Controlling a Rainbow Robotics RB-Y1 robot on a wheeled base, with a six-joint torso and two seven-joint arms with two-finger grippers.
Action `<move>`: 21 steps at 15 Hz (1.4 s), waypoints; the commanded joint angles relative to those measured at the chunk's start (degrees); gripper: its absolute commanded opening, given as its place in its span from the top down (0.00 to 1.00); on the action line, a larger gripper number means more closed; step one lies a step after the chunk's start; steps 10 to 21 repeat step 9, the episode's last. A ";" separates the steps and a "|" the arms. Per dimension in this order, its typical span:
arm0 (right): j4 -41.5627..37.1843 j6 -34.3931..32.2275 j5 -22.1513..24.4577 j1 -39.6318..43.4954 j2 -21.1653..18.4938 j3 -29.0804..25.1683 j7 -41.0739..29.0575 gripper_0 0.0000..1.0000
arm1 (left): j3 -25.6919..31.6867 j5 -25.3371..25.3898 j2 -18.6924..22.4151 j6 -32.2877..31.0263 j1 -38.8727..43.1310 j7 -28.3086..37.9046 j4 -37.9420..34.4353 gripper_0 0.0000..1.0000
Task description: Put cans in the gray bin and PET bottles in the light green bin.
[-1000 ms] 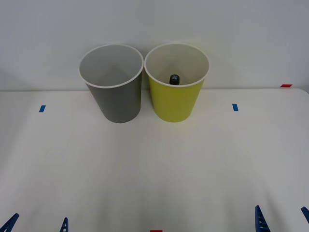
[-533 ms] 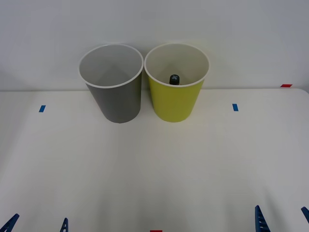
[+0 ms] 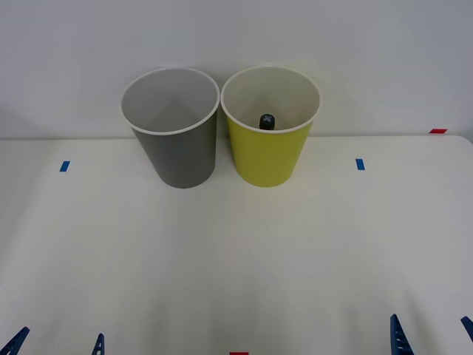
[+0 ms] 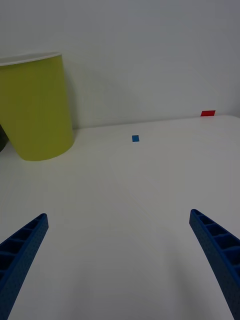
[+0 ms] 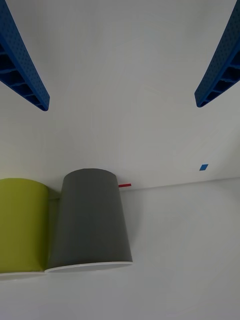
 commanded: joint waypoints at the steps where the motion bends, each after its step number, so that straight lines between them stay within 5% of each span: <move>1: 0.00 0.00 0.00 0.00 0.00 0.00 0.00 0.02 | 0.01 0.00 0.00 0.02 0.00 0.00 0.00 0.00; 21: 0.00 0.00 0.00 0.00 0.00 0.00 0.00 0.02 | 0.01 0.00 0.00 0.02 0.00 0.00 0.00 0.00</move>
